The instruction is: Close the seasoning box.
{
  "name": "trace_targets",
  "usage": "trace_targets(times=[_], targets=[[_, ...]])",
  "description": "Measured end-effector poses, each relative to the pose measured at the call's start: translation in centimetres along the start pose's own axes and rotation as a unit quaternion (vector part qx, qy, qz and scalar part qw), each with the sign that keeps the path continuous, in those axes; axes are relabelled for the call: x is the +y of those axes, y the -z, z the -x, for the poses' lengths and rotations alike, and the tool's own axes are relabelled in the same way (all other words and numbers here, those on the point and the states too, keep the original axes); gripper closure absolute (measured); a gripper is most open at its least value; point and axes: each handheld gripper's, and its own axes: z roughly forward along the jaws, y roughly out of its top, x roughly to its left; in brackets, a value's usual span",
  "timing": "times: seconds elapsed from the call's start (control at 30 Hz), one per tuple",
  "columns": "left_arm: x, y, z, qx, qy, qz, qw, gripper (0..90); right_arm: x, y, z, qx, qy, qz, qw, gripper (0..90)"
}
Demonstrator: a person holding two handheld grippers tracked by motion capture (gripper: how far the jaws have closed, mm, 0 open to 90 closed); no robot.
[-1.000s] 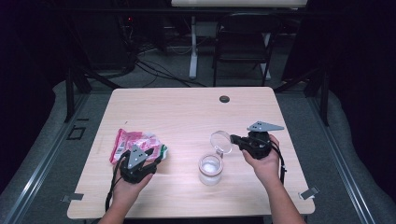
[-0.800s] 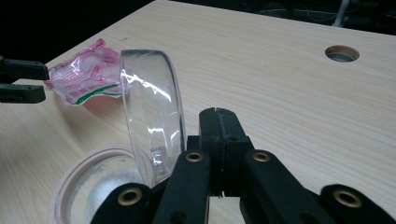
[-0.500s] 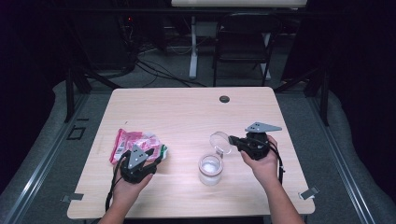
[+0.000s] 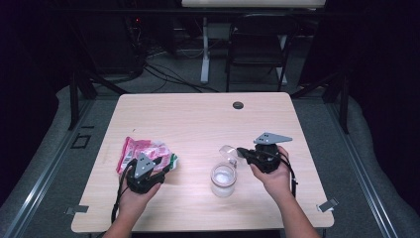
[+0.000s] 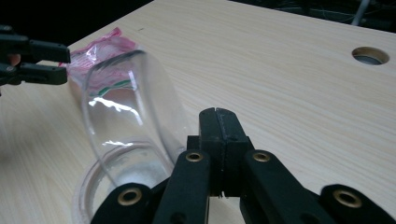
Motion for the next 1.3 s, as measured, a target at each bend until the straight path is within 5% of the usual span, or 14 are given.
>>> trace_targets(times=[0.33, 0.77, 1.03, 1.3], targets=[[-0.1, 0.1, -0.5, 0.003, 0.006, 0.003, 1.0, 57.3, -0.3, -1.2, -1.9, 0.022, 0.031, -0.02, 0.9991, 88.5], [-0.2, 0.3, -1.0, 0.005, 0.015, 0.005, 0.9999, 58.7, -0.1, -1.0, -2.3, 0.032, 0.034, -0.013, 0.9988, 80.8], [-0.2, 0.4, -1.4, 0.007, 0.027, 0.013, 0.9995, 55.7, 0.3, -0.2, -1.7, 0.035, 0.03, -0.009, 0.9989, 66.3], [-0.3, 0.4, -2.0, 0.007, 0.039, 0.014, 0.9991, 49.4, 1.0, 1.3, -1.2, 0.013, 0.029, 0.007, 0.9995, 50.5]])
